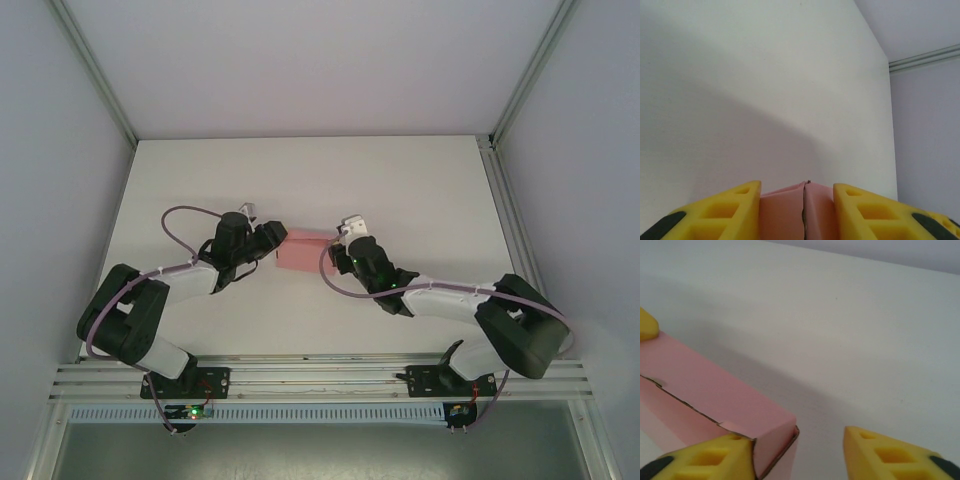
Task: Assemble paper box
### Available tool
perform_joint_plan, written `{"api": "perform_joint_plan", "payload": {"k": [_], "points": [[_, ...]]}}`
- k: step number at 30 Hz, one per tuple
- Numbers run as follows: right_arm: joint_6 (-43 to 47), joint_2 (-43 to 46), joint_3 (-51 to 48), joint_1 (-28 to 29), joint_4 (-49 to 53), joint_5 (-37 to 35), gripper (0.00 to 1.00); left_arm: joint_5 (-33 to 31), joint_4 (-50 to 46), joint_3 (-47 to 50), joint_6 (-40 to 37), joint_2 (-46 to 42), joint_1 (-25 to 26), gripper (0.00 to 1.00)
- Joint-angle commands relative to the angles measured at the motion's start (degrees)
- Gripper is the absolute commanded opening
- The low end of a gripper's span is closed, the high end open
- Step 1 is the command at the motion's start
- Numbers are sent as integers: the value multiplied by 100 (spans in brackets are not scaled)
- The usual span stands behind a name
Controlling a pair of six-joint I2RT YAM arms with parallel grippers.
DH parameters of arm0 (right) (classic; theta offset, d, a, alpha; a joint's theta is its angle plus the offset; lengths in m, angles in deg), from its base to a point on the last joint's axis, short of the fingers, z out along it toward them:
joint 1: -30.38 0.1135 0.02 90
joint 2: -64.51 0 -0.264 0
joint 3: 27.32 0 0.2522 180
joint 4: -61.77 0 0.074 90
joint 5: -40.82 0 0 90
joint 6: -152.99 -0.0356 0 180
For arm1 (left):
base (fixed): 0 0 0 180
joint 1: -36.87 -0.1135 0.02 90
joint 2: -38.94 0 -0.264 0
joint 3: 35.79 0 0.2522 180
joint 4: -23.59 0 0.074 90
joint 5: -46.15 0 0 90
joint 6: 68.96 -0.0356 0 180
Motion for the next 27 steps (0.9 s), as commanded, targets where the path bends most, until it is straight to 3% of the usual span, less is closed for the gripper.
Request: {"api": "perform_joint_plan", "payload": {"k": [1, 9, 13, 18, 22, 27], "points": [[-366, 250, -70, -47, -213, 962, 58, 68, -830, 443, -672, 128, 318, 30], [-390, 538, -160, -186, -442, 1806, 78, -203, -853, 531, -1034, 52, 554, 26], [-681, 584, -129, -362, -529, 1560, 86, -211, -740, 600, -1024, 69, 567, 26], [-1052, 421, -28, -518, -333, 804, 84, -220, -766, 582, -1051, 89, 580, 27], [-1182, 114, -187, -552, -103, 955, 76, -203, -735, 575, -1043, 126, 581, 27], [-1412, -348, -1030, -561, -804, 1131, 65, -75, -855, 569, -1181, 237, 578, 28]]}}
